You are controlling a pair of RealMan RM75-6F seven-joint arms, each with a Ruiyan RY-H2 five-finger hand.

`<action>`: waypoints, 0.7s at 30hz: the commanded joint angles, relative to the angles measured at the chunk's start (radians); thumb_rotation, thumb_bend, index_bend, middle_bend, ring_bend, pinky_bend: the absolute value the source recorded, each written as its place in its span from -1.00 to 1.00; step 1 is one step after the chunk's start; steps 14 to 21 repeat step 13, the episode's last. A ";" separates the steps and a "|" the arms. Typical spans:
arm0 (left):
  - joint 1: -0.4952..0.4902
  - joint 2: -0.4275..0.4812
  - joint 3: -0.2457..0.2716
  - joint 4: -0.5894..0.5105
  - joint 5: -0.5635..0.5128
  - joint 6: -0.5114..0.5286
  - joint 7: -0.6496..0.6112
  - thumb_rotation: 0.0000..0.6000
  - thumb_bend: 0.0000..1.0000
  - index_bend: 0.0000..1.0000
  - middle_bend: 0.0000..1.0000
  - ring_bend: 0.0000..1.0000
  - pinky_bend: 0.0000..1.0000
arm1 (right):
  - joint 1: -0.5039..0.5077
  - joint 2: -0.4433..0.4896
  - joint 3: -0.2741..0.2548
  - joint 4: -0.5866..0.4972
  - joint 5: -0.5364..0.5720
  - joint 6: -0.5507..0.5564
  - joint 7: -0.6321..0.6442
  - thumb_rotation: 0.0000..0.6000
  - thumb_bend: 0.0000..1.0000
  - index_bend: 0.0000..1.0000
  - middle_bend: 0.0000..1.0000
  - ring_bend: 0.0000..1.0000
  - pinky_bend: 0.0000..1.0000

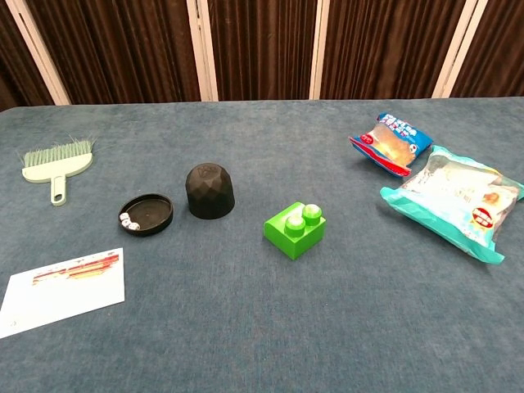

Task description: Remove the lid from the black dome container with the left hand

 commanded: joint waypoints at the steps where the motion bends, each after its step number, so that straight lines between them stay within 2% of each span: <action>1: 0.058 0.047 -0.002 0.015 -0.062 0.021 -0.077 1.00 -0.32 -0.74 -0.89 -1.00 -1.00 | -0.003 -0.005 0.001 0.002 0.001 0.004 -0.013 1.00 -0.58 -1.00 -0.98 -0.79 -0.98; 8: 0.103 0.092 -0.014 0.016 -0.028 0.016 -0.199 1.00 -0.32 -0.73 -0.86 -1.00 -1.00 | -0.002 -0.001 0.009 -0.014 0.003 0.007 -0.013 1.00 -0.58 -1.00 -0.98 -0.79 -0.98; 21: 0.124 0.101 -0.020 0.027 -0.012 0.013 -0.225 1.00 -0.32 -0.71 -0.86 -1.00 -1.00 | -0.001 0.002 0.014 -0.024 0.006 0.006 -0.006 1.00 -0.58 -1.00 -0.98 -0.79 -0.98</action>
